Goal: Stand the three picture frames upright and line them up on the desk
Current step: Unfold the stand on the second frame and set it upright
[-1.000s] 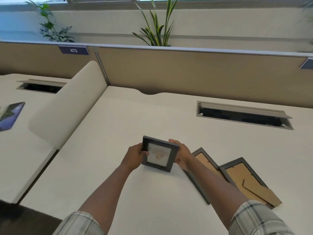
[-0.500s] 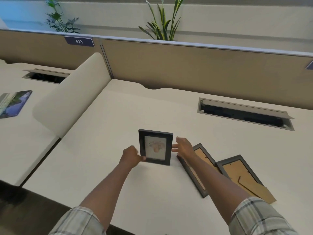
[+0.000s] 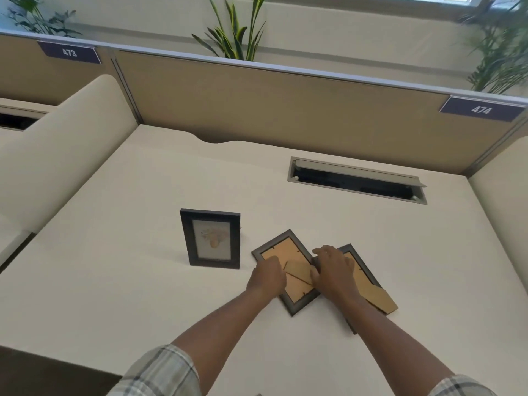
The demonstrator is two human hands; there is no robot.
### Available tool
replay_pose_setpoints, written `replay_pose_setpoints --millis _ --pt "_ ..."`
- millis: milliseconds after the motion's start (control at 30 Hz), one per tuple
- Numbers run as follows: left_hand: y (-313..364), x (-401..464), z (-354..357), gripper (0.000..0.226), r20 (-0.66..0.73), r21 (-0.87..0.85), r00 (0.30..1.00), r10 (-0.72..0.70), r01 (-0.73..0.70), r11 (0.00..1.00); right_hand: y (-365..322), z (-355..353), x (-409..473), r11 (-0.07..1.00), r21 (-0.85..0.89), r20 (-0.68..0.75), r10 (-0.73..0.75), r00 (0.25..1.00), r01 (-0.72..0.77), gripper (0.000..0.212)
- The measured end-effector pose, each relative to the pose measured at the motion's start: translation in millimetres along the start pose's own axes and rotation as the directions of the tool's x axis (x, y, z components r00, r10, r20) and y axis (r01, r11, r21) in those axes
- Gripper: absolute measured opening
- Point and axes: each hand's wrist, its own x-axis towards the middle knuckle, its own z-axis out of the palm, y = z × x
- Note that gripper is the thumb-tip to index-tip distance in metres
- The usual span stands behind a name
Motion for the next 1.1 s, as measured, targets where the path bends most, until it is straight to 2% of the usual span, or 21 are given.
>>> replay_pose_setpoints --millis 133,167,233,267,333,433,500,567,600,700,767,800,833,867,1033,1100 --pt "40 13 22 0.035 0.058 -0.221 0.998 0.018 -0.005 0.975 49 -4 -11 0.972 -0.047 0.061 0.234 0.970 -0.231 0.071" --pt "52 16 27 0.035 0.077 -0.264 0.997 0.016 0.005 0.965 63 -5 -14 0.959 -0.045 0.105 0.282 0.954 -0.279 0.077" --pt "65 22 34 0.012 0.102 -0.284 0.995 0.001 0.028 0.958 79 -5 -18 0.943 -0.028 0.200 0.330 0.923 -0.331 0.086" --pt "70 26 37 0.011 0.103 -0.264 0.995 -0.007 0.034 0.964 84 -3 -19 0.943 -0.023 0.233 0.328 0.915 -0.332 0.087" --pt "79 34 42 0.021 0.112 -0.211 0.993 -0.032 0.055 0.976 93 -2 -23 0.954 -0.019 0.266 0.293 0.918 -0.299 0.085" --pt "92 45 52 0.020 0.116 -0.164 0.985 -0.128 0.147 0.975 105 -3 -29 0.971 0.004 0.259 0.232 0.938 -0.241 0.072" --pt "99 49 58 0.026 0.100 -0.138 0.977 -0.188 0.200 0.970 115 -4 -31 0.971 0.089 0.252 0.194 0.948 -0.222 0.063" --pt "102 51 63 0.015 0.095 -0.140 0.967 -0.236 0.248 0.959 122 -6 -34 0.964 0.175 0.254 0.154 0.955 -0.202 0.055" --pt "103 50 63 0.010 0.093 -0.158 0.966 -0.240 0.252 0.955 125 -6 -35 0.963 0.196 0.244 0.137 0.960 -0.187 0.052" --pt "105 53 65 0.032 0.074 -0.254 0.969 -0.237 0.248 0.935 127 -6 -39 0.980 0.157 0.171 0.096 0.981 -0.123 0.046" --pt "106 56 65 0.021 0.063 -0.304 0.977 -0.204 0.213 0.928 128 -4 -43 0.990 0.095 0.114 0.096 0.989 -0.107 0.045" --pt "106 58 64 0.021 0.050 -0.329 0.981 -0.187 0.193 0.924 128 -4 -46 0.992 0.070 0.090 0.098 0.991 -0.105 0.044" --pt "106 60 62 0.031 0.050 -0.339 0.985 -0.167 0.174 0.924 129 -3 -48 0.994 0.037 0.063 0.096 0.993 -0.099 0.043" --pt "106 61 61 0.036 0.046 -0.343 0.989 -0.142 0.149 0.927 129 -3 -50 0.997 -0.010 0.030 0.080 0.996 -0.080 0.041" --pt "112 58 51 0.019 0.040 -0.282 0.999 0.014 -0.002 0.959 132 -12 -55 0.957 -0.289 -0.184 -0.090 0.979 0.034 0.030" --pt "115 57 45 0.024 0.013 -0.313 0.999 0.030 -0.024 0.949 131 -15 -55 0.932 -0.358 -0.259 -0.156 0.953 0.055 0.025"
